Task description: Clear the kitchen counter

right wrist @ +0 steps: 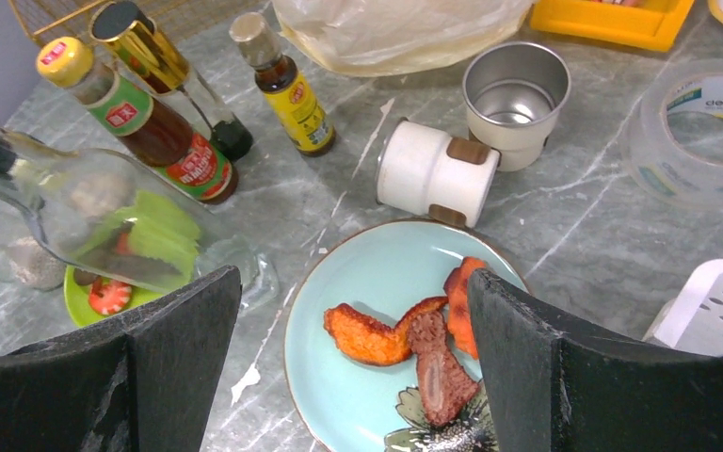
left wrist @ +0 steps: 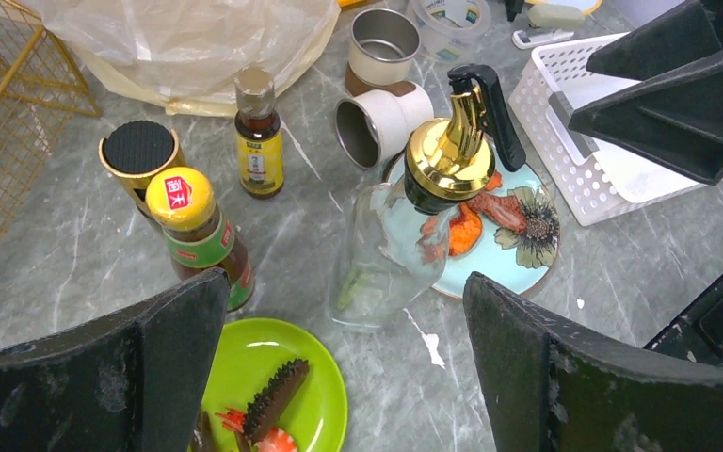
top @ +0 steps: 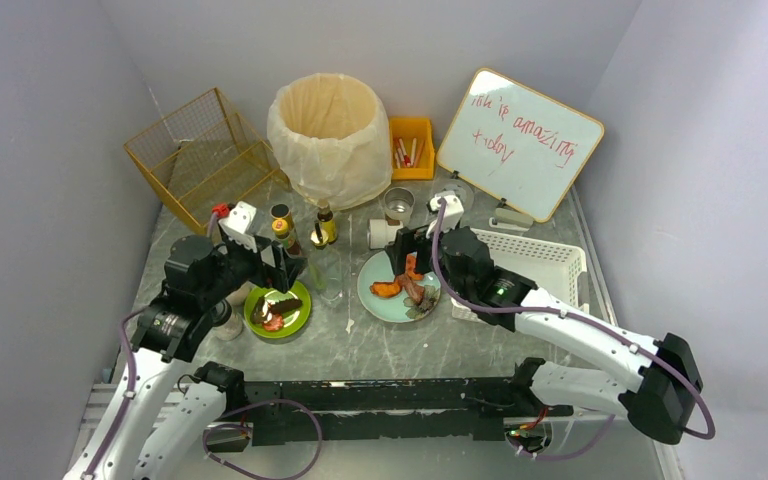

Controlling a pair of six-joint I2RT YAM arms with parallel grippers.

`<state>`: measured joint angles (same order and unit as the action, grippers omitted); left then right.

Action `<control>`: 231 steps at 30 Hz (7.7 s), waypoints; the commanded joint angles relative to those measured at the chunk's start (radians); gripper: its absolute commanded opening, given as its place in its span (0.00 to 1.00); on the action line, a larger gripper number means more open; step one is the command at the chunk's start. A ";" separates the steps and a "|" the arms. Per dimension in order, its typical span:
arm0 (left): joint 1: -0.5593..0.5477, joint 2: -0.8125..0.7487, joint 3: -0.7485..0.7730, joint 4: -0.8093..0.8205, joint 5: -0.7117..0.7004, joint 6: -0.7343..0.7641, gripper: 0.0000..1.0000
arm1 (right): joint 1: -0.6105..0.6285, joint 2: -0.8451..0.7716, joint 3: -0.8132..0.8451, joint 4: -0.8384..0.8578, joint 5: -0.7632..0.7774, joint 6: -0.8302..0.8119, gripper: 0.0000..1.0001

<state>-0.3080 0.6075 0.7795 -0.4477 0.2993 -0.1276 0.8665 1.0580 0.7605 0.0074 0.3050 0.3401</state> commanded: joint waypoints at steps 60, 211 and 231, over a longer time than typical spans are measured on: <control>-0.309 0.342 -0.036 0.360 -0.251 -0.006 0.06 | -0.129 -0.033 -0.045 0.069 -0.091 -0.020 0.94; 0.358 1.631 1.488 0.258 -0.809 -0.147 0.05 | -0.334 0.170 0.200 -0.190 -0.248 0.004 0.94; 0.366 1.664 1.415 0.246 -0.786 -0.163 0.34 | -0.345 0.158 0.188 -0.193 -0.243 -0.003 0.94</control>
<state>0.0528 2.2826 2.1799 -0.2756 -0.4942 -0.2611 0.5304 1.2419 0.9524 -0.2230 0.0685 0.3477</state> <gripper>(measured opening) 0.613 0.936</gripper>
